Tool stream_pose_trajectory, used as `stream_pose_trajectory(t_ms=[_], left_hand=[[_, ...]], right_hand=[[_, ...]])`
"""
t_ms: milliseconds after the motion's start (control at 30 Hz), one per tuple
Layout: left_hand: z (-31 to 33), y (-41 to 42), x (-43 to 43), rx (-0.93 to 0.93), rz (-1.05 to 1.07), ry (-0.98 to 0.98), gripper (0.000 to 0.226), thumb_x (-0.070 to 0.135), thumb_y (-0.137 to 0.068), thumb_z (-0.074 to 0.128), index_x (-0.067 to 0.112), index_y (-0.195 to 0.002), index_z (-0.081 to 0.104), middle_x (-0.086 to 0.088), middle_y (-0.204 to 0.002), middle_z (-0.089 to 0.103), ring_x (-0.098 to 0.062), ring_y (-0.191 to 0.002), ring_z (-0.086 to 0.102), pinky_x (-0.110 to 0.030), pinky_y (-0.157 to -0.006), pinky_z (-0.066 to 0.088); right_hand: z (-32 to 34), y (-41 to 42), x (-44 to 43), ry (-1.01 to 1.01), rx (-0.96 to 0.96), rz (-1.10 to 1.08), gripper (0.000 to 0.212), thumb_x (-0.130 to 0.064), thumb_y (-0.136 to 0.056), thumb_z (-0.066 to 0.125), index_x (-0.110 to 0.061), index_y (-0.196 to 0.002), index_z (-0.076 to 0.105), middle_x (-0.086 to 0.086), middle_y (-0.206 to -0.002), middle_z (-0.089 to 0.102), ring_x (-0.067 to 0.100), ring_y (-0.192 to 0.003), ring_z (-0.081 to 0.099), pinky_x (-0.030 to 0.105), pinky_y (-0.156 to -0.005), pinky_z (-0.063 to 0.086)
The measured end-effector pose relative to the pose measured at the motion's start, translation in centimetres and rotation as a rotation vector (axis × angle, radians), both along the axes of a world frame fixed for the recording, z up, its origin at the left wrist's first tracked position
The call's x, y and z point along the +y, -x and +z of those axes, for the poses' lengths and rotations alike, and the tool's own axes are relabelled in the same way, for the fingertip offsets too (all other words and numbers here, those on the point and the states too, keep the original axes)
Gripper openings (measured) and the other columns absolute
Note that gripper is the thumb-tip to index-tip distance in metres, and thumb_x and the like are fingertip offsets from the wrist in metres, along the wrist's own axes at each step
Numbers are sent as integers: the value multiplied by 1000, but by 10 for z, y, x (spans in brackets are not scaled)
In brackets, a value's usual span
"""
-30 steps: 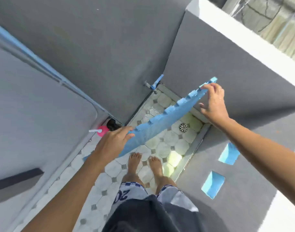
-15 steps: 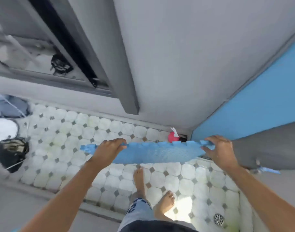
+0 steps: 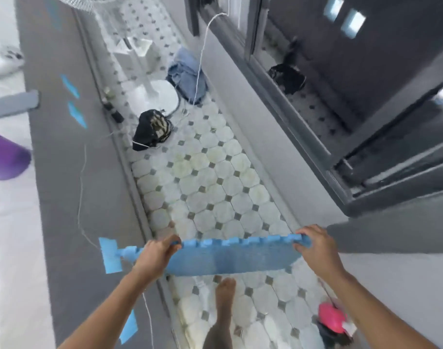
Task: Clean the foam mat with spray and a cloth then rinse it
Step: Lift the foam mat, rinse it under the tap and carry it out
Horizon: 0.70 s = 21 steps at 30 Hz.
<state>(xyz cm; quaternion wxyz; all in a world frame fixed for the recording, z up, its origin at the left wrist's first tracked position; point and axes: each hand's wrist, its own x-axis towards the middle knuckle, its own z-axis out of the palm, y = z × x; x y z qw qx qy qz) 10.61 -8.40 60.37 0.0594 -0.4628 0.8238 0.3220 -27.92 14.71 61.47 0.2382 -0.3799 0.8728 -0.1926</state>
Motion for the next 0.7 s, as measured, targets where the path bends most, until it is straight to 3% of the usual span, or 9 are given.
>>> stream_pose_trajectory(t_ms=[100, 167, 267, 333, 433, 533, 600, 700], left_hand=[[-50, -1, -29, 16, 66, -70, 40, 62, -84, 34, 36, -107, 53, -3, -89, 78, -32, -85, 73, -41, -77, 54], [-70, 6, -42, -3, 112, -106, 44, 64, -85, 34, 34, -106, 58, -6, -91, 77, -34, -89, 72, -42, -79, 53], [-102, 19, -60, -50, 163, -144, 32, 47, -98, 51, 21, -106, 69, -10, -97, 76, -35, -94, 70, -40, -79, 49], [-120, 29, -72, -28, 189, -140, 24, 36, -101, 55, 17, -106, 68, -9, -95, 75, -33, -93, 68, -39, -77, 46], [-147, 47, -106, -24, 226, -92, 24, 32, -103, 54, 12, -107, 68, -9, -92, 71, -31, -89, 64, -34, -69, 34], [-176, 62, -149, -44, 189, -44, 26, 30, -103, 55, 10, -110, 69, -15, -101, 70, -34, -97, 63, -31, -71, 30], [-201, 68, -170, -76, 170, -13, 26, 29, -101, 57, 10, -113, 71, -17, -113, 62, -35, -109, 58, -33, -78, 33], [-232, 80, -179, -280, 179, 43, 29, 32, -101, 55, 13, -119, 69, -16, -126, 51, -35, -119, 51, -43, -96, 35]], right_hand=[[-34, 25, -67, -46, 20, 111, 34, -4, -68, 91, -19, -93, 74, -11, -94, 58, 31, -96, 63, 51, -85, 53], [-59, 42, -107, -104, 12, 179, 34, -3, -67, 91, -19, -91, 74, -11, -90, 56, 34, -96, 64, 51, -84, 55], [-101, 69, -159, -183, 19, 323, 40, -5, -67, 89, -34, -84, 68, -7, -84, 60, 36, -91, 65, 49, -80, 56], [-119, 77, -189, -222, 21, 363, 35, -5, -72, 84, -33, -81, 65, -3, -85, 61, 34, -93, 61, 47, -80, 55], [-150, 88, -233, -239, 60, 382, 15, -5, -83, 75, -17, -91, 71, 2, -91, 60, 33, -100, 54, 42, -81, 48], [-185, 101, -274, -262, 134, 408, 21, -7, -87, 74, -13, -107, 72, 14, -106, 61, 40, -113, 52, 44, -90, 48], [-210, 103, -297, -316, 164, 428, 29, -13, -89, 75, -14, -118, 70, 20, -123, 55, 41, -126, 46, 49, -101, 45], [-241, 95, -319, -373, 204, 475, 37, -21, -93, 74, -16, -129, 66, 18, -136, 46, 38, -134, 37, 50, -106, 38]])
